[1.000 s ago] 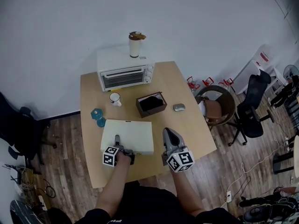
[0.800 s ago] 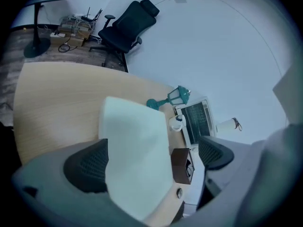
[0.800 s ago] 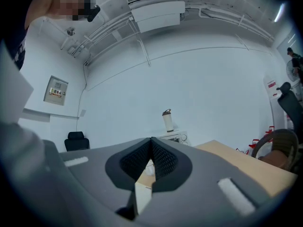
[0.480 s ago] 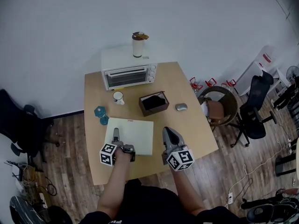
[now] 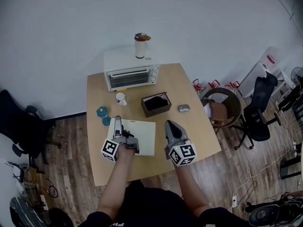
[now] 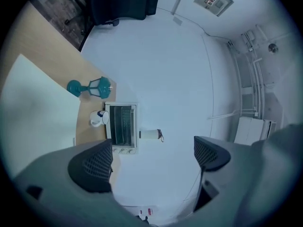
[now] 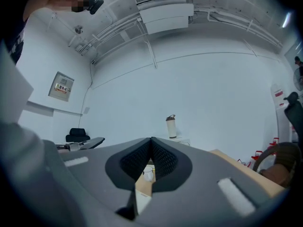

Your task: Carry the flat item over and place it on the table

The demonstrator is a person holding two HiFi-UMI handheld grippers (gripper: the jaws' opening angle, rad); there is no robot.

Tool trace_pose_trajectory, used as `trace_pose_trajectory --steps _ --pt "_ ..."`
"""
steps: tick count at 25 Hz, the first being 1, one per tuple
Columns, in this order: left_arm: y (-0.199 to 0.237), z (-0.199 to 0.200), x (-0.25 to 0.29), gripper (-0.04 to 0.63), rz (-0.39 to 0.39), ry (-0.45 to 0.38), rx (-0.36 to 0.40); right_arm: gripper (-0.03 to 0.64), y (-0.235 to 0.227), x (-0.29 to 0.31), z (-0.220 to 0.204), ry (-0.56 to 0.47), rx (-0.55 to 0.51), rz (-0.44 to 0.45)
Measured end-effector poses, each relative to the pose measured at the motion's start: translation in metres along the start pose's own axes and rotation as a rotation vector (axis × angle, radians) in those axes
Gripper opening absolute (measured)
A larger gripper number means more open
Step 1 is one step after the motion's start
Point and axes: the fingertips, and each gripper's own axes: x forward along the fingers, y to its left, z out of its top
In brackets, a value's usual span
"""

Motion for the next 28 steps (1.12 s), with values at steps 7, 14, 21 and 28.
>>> trace_pose_trajectory --steps 7,14,21,28 --pt "-0.052 -0.015 0.013 0.523 -0.104 0.053 0.122 0.006 -0.005 0.02 0.018 -0.031 -0.034 0.008" --pt "-0.108 -0.062 0.014 0.523 -0.185 0.352 1.026 0.006 0.006 0.02 0.013 -0.014 -0.017 0.03" --pt "-0.121 -0.083 -0.004 0.528 -0.228 0.473 1.546 0.006 0.012 0.018 0.009 -0.002 -0.052 0.035" --pt "-0.121 -0.086 -0.023 0.51 -0.281 0.484 1.521 0.006 0.022 0.017 0.003 0.04 -0.134 0.032"
